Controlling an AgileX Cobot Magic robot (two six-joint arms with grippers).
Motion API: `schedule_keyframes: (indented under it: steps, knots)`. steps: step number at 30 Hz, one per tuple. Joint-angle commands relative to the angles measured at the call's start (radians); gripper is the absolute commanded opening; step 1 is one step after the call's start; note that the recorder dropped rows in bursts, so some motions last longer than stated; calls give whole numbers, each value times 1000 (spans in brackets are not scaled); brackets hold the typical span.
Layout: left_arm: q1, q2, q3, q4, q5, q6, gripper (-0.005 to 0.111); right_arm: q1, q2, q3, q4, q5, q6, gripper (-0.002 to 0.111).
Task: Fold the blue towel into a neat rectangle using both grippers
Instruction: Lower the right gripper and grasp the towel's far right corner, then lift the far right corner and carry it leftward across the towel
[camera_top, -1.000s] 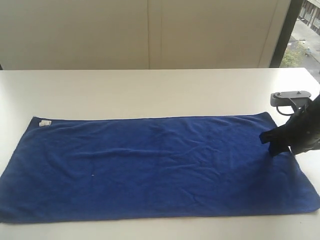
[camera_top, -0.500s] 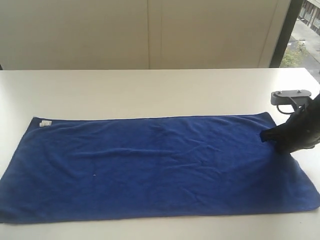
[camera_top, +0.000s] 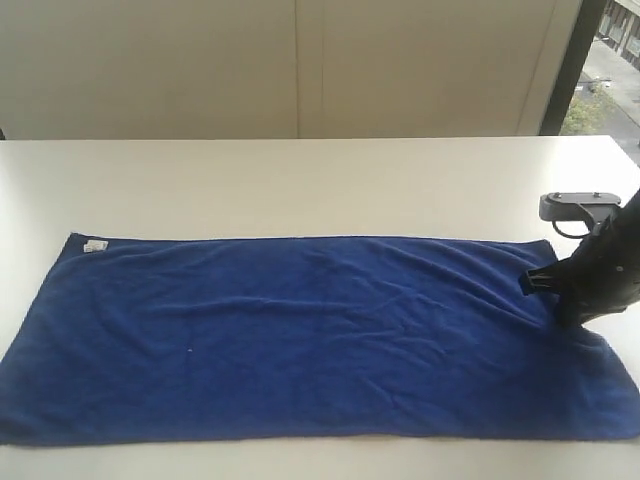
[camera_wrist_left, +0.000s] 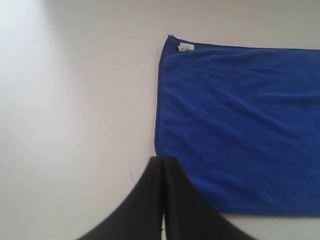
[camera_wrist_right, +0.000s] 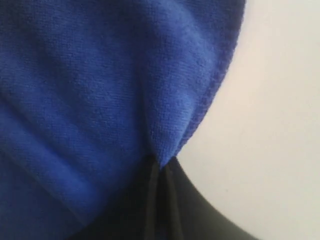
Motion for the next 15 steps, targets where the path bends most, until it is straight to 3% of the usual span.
schedule_keyframes:
  steps: [1, 15]
  knots:
    - [-5, 4, 4, 7, -9, -7, 0, 30, -39, 4, -12, 23, 21, 0]
    - [-5, 4, 4, 7, -9, -7, 0, 150, -52, -130, -145, 102, 195, 0]
